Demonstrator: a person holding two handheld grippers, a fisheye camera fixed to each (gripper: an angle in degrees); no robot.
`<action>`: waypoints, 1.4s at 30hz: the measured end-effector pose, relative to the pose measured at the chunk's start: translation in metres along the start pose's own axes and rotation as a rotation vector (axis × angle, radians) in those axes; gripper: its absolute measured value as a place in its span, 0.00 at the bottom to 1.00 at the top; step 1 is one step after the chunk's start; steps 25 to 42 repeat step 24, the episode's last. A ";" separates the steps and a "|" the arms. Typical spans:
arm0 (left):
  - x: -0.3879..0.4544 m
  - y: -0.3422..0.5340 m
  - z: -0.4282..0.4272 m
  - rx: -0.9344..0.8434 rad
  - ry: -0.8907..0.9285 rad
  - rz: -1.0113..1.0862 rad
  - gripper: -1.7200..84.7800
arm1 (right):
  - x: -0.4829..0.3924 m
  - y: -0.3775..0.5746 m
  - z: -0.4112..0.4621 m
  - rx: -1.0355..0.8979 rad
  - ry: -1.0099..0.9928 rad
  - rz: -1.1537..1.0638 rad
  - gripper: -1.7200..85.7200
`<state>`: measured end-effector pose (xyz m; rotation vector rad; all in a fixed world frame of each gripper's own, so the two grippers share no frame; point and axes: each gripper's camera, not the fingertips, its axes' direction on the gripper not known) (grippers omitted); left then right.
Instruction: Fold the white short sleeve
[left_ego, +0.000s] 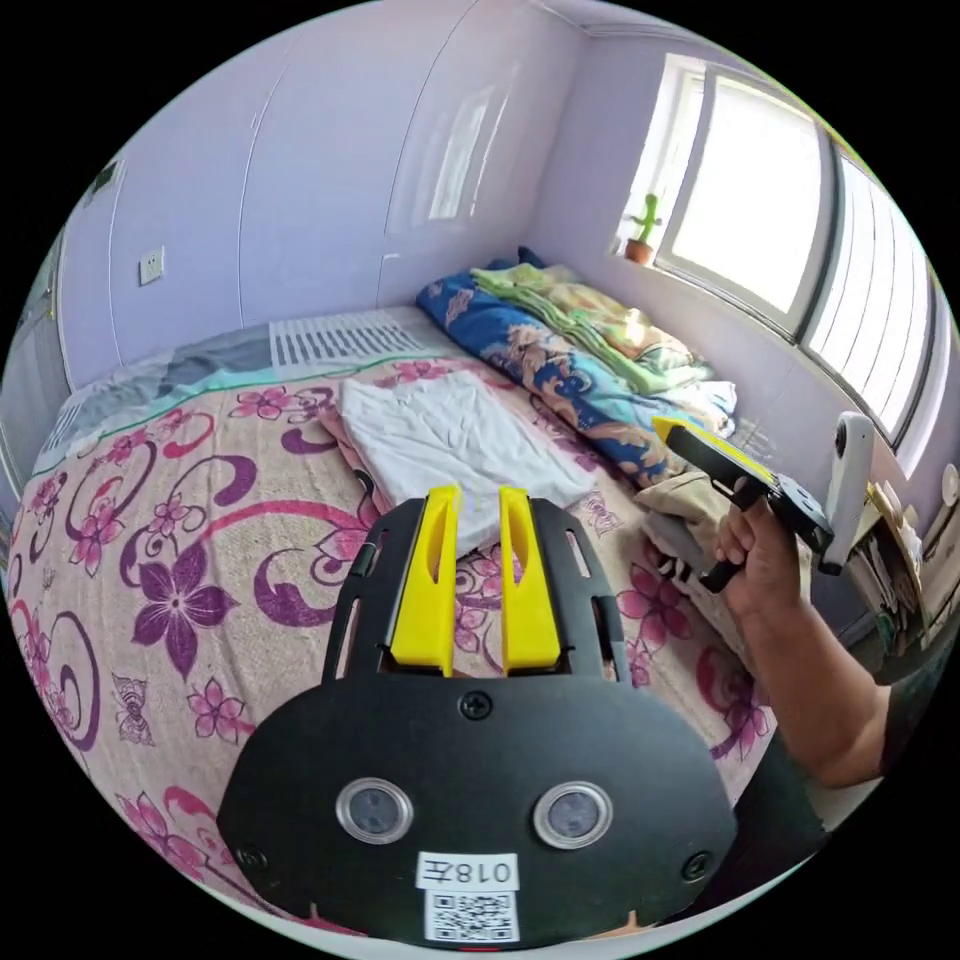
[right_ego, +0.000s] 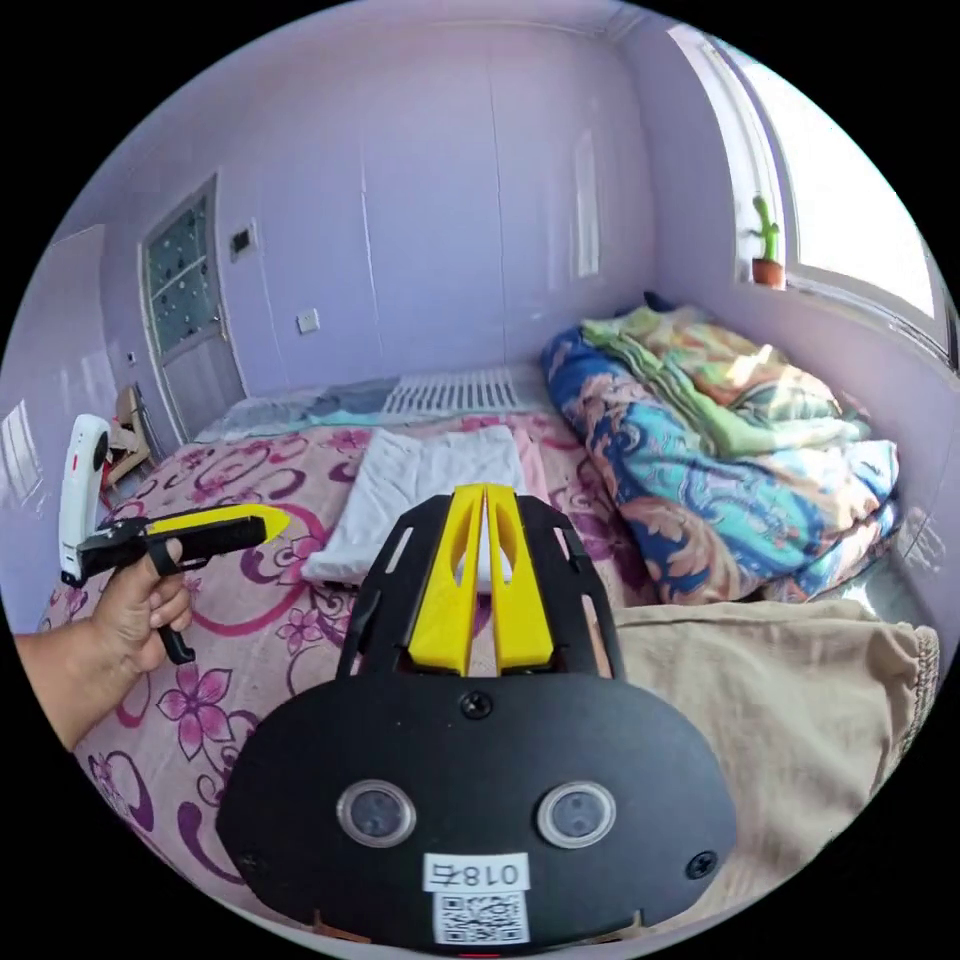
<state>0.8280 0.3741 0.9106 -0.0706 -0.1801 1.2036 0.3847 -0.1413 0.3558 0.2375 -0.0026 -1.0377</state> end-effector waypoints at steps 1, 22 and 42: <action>0.015 0.013 -0.043 0.053 -0.005 0.023 0.09 | -0.010 0.013 -0.033 0.068 -0.025 -0.037 0.03; 0.274 0.234 -0.371 0.193 0.470 0.251 0.17 | -0.019 0.346 -0.282 0.235 -0.326 0.159 0.02; 0.297 0.215 -0.352 0.122 0.552 0.267 0.19 | -0.002 0.367 -0.294 0.274 -0.274 0.213 0.02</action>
